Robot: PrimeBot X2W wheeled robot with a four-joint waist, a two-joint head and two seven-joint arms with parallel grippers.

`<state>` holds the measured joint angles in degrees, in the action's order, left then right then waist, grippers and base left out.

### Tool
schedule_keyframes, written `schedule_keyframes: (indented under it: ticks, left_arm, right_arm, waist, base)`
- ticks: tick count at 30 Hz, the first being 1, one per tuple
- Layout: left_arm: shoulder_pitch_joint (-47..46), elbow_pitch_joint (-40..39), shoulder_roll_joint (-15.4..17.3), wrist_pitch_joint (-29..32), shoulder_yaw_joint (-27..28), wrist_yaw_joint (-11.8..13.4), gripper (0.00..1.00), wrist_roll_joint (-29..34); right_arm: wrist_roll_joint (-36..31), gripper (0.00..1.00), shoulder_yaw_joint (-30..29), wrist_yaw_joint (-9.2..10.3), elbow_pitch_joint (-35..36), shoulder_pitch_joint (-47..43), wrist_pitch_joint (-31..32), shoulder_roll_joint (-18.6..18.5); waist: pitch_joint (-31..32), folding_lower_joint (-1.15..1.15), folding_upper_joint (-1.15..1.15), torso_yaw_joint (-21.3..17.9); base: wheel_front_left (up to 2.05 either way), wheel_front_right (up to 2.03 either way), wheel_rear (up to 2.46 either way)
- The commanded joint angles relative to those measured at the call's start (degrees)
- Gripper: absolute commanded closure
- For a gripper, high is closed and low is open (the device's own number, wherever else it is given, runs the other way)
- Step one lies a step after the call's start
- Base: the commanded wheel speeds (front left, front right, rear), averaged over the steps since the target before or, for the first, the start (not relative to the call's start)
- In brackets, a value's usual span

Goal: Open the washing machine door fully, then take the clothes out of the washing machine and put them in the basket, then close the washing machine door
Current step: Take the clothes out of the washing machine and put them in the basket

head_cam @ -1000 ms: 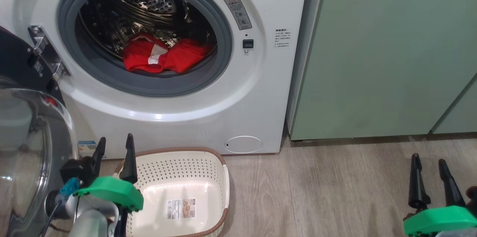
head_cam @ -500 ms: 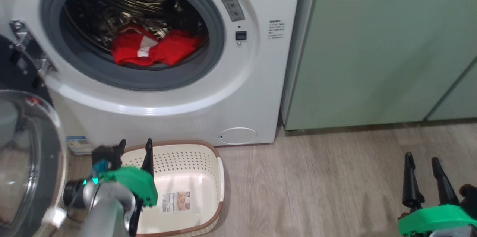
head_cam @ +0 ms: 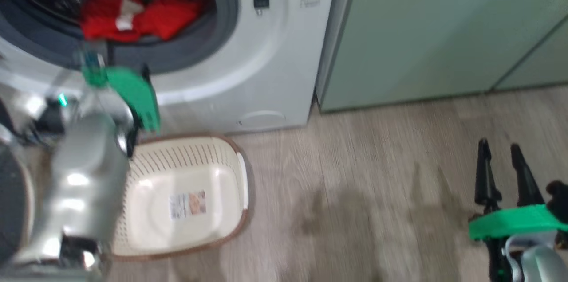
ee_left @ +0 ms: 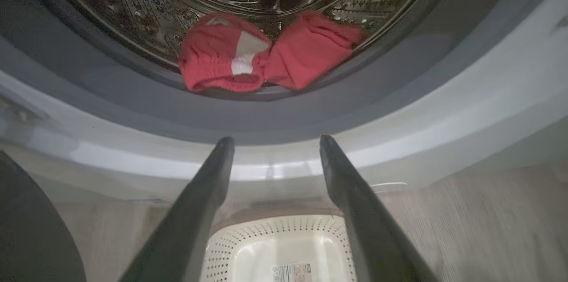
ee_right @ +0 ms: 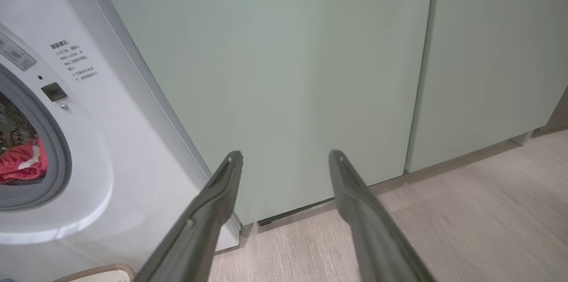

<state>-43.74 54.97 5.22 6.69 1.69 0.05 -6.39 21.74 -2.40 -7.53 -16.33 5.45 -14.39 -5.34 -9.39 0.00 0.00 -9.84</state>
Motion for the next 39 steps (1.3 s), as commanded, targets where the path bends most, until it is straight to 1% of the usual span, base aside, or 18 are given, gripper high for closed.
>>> schedule_keyframes:
  ticks: [1, 8, 13, 16, 23, 31, 39]
  left_arm:
    - [-5.2, -0.6, 2.8, 1.2, 0.8, 1.2, 0.00, 1.1]
    - [-18.4, 4.1, 6.2, 6.5, -0.9, 5.7, 0.00, 3.9]
    - [-25.1, 7.5, 8.0, 7.3, -1.5, 6.3, 0.00, 4.2]
    - [-27.5, 8.8, 8.4, 7.2, -1.5, 6.8, 0.00, 4.1]
    - [-35.6, 12.9, 10.9, 6.7, -3.0, 9.1, 0.00, 5.4]
    - [-40.2, 15.8, 13.0, 7.5, -4.5, 10.9, 0.00, 6.4]
    - [-40.0, 17.8, 14.5, 10.8, -7.5, 13.0, 0.00, 8.8]
  right_arm:
    - [0.0, 0.00, 1.3, 0.04, 2.2, 2.2, -0.6, -0.5]
    - [0.1, 0.00, 1.6, 0.04, 3.3, 6.2, -0.6, 0.4]
    - [0.3, 0.00, 1.9, 0.04, 3.8, 8.9, -0.6, 1.1]
    - [0.4, 0.00, 2.0, 0.04, 4.1, 9.8, -0.6, 1.4]
    - [0.7, 0.00, 2.5, 0.04, 4.7, 13.0, -0.6, 2.1]
    - [0.9, 0.00, 3.3, 0.04, 5.0, 14.3, -0.6, 2.3]
    - [1.1, 0.00, 3.7, 0.04, 5.3, 15.0, -0.6, 2.4]
  waist:
    - [-5.1, 0.00, 0.00, -1.7]
    - [-13.1, 0.00, 0.00, -3.3]
    - [-17.1, 0.00, 0.00, -4.4]
    - [-18.5, 0.00, 0.00, -4.7]
    - [-23.6, 0.00, 0.00, -6.0]
    - [-27.4, 0.00, 0.00, -7.1]
    - [-28.9, 0.00, 0.00, -7.3]
  base:
    - [0.00, 0.00, 0.00]
    - [0.00, 0.00, 0.00]
    - [0.00, 0.00, 0.00]
    - [0.00, 0.00, 0.00]
    - [0.00, 0.00, 0.00]
    - [0.00, 0.00, 0.00]
    - [0.00, 0.00, 0.00]
